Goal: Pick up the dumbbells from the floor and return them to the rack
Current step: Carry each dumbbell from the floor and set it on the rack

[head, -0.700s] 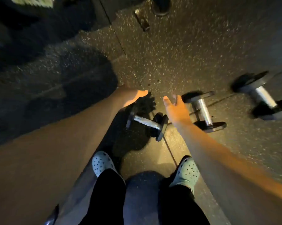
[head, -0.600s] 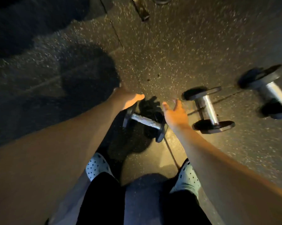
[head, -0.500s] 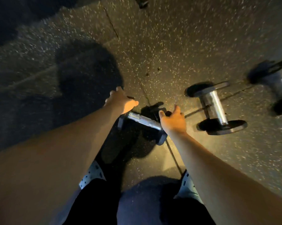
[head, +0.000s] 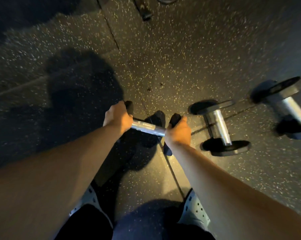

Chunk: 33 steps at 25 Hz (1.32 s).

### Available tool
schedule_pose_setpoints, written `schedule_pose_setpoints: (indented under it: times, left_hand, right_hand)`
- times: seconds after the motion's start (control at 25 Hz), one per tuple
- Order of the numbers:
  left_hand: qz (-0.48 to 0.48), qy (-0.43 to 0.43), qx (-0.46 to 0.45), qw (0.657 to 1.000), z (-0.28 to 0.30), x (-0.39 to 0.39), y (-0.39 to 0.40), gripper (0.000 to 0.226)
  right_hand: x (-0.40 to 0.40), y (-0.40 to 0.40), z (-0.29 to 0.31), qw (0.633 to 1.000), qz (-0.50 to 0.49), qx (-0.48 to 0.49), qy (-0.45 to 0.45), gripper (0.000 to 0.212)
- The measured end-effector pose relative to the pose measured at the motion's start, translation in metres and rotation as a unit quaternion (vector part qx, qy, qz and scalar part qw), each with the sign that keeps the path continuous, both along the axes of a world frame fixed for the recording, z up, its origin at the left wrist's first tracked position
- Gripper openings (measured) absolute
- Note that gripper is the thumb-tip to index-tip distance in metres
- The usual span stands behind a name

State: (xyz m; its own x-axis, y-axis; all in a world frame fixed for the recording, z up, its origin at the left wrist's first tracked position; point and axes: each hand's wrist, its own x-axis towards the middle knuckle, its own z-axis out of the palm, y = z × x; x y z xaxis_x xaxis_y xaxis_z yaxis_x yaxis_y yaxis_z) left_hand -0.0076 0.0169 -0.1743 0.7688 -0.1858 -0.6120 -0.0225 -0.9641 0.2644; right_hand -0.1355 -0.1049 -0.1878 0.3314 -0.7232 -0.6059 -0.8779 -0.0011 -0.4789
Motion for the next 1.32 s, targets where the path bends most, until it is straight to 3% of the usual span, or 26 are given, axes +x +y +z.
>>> schedule_pose_setpoints:
  times: [0.2, 0.4, 0.6, 0.72, 0.92, 1.32]
  left_hand:
    - [0.073, -0.051, -0.089, 0.992, 0.156, 0.041, -0.012, 0.038]
    - [0.144, -0.141, -0.184, 0.962, 0.405, 0.058, 0.002, 0.048]
    - [0.223, -0.265, -0.293, 0.891, 0.639, 0.059, 0.039, 0.046]
    - [0.254, -0.323, -0.327, 0.851, 0.735, 0.059, 0.064, 0.043]
    - [0.285, -0.418, -0.369, 0.780, 0.810, 0.063, 0.124, 0.036]
    - [0.380, -0.463, -0.373, 0.709, 0.850, 0.155, 0.309, 0.030]
  right_hand:
    - [0.050, -0.022, 0.150, 0.994, 0.035, -0.060, -0.083, 0.028]
    - [0.085, -0.012, 0.388, 0.964, 0.067, -0.111, -0.230, 0.046]
    - [0.114, 0.015, 0.617, 0.916, 0.088, -0.144, -0.365, 0.049]
    - [0.130, 0.035, 0.721, 0.883, 0.118, -0.146, -0.431, 0.053]
    - [0.161, 0.085, 0.805, 0.835, 0.181, -0.147, -0.499, 0.051]
    - [0.297, 0.278, 0.843, 0.790, 0.264, -0.114, -0.542, 0.053]
